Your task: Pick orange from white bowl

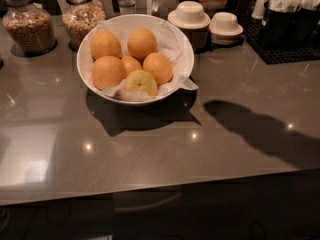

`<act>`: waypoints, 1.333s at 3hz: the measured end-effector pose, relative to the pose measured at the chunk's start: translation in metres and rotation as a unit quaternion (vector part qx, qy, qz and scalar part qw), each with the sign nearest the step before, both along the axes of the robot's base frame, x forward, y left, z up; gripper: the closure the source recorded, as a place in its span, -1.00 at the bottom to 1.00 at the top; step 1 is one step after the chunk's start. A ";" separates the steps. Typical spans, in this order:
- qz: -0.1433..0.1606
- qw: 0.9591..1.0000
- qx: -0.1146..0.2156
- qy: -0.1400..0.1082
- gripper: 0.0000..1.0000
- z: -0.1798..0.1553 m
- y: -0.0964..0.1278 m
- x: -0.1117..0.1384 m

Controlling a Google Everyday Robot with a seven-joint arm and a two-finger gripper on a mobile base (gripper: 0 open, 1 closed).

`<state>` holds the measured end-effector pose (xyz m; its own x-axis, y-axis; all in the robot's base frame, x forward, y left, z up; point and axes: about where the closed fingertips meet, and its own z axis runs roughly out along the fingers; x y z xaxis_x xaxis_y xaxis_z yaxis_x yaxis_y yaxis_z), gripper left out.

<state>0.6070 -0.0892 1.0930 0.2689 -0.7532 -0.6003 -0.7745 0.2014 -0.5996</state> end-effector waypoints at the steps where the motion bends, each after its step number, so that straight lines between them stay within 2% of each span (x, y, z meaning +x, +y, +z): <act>1: 0.000 1.000 0.000 0.000 -0.31 0.000 0.000 0.000; 2: 0.000 1.000 0.000 0.000 -0.78 0.000 0.000 0.000; 3: 0.000 1.000 0.000 0.000 -1.00 0.000 0.000 0.000; 4: 0.000 1.000 0.000 0.000 -1.00 0.000 0.000 0.000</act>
Offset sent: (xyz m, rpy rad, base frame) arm 0.0000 0.0000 0.0000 0.0000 0.0000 0.0000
